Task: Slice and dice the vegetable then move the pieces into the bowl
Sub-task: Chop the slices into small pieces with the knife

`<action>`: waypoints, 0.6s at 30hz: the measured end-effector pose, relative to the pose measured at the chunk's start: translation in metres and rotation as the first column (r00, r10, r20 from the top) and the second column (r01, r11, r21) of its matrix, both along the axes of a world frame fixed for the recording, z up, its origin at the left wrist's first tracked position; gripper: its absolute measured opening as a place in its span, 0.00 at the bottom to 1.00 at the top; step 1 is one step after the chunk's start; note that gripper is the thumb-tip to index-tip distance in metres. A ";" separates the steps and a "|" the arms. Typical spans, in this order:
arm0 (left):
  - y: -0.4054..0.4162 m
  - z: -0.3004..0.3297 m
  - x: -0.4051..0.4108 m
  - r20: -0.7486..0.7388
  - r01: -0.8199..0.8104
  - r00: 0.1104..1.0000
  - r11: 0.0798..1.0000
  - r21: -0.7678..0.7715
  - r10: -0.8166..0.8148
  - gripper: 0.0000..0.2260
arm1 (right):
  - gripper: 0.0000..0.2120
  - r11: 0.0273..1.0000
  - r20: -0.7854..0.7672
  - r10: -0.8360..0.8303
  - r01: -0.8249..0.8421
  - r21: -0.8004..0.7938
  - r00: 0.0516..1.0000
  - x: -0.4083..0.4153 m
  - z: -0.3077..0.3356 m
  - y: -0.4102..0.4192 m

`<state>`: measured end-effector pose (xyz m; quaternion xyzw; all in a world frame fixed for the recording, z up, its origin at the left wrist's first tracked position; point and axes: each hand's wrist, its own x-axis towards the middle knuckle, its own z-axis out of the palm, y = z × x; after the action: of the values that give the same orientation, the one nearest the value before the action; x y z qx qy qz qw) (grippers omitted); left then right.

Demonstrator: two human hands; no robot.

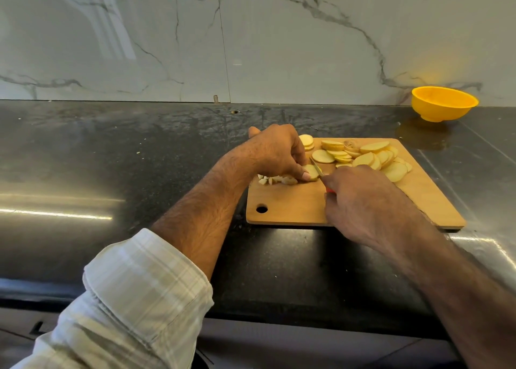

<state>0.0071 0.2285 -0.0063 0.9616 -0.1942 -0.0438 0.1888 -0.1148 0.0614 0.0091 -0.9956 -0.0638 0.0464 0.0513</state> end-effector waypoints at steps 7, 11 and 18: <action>-0.001 0.003 -0.003 0.012 -0.010 1.000 1.000 -0.024 0.010 0.08 | 0.13 0.997 0.004 -0.019 0.019 0.071 1.000 -0.025 -0.003 0.002; -0.002 0.003 -0.004 0.002 -0.021 1.000 1.000 -0.020 0.021 0.07 | 0.03 0.999 0.038 -0.003 0.002 0.035 0.999 -0.024 -0.006 0.005; -0.006 0.005 -0.006 -0.023 -0.028 0.999 0.999 -0.025 0.028 0.06 | 0.05 0.999 0.005 -0.003 0.003 0.038 1.000 -0.007 -0.006 0.010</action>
<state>0.0011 0.2227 -0.0016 0.9613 -0.1790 -0.0494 0.2036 -0.1214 0.0718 0.0030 -0.9946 -0.0634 0.0426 0.0700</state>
